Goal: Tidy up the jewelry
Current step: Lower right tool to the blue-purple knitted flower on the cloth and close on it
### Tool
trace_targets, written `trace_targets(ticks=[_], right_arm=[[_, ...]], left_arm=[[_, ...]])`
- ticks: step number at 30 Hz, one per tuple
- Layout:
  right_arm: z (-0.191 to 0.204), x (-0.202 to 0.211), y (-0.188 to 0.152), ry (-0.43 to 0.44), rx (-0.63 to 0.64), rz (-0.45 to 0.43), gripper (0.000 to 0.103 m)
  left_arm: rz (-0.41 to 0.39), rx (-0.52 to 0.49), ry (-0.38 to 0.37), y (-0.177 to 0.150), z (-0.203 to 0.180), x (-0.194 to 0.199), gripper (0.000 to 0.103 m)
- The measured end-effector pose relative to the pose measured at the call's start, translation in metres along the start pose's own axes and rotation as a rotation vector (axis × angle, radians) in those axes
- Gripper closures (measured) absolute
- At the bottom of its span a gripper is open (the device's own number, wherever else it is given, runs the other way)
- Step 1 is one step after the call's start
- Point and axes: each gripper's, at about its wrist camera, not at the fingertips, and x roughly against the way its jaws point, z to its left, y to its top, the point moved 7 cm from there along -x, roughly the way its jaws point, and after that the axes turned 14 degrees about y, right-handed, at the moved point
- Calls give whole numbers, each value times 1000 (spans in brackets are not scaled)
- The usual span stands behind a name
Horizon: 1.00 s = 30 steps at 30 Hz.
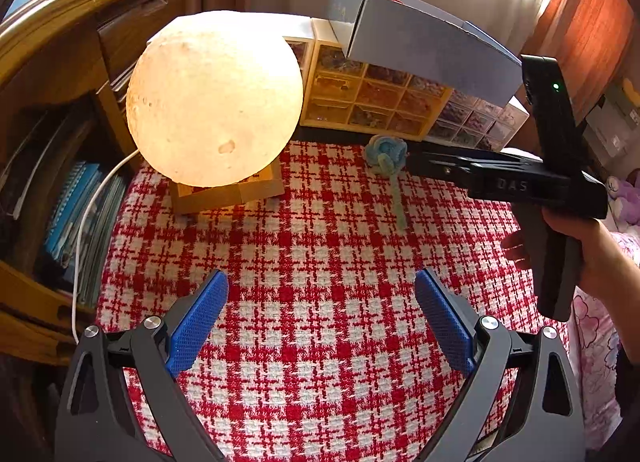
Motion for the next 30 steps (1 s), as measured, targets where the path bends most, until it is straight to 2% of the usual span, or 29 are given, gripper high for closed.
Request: trace_targets(ticks=[8, 20, 30], right_arm=[[-11, -27, 12, -84, -38, 6, 7], [-15, -50, 4, -198, -29, 22, 7], [-20, -68, -4, -229, -84, 49, 7]], left_arm=[[4, 0, 1, -3, 3, -5, 9], [22, -8, 4, -5, 2, -9, 9], [23, -12, 24, -6, 4, -5, 9]])
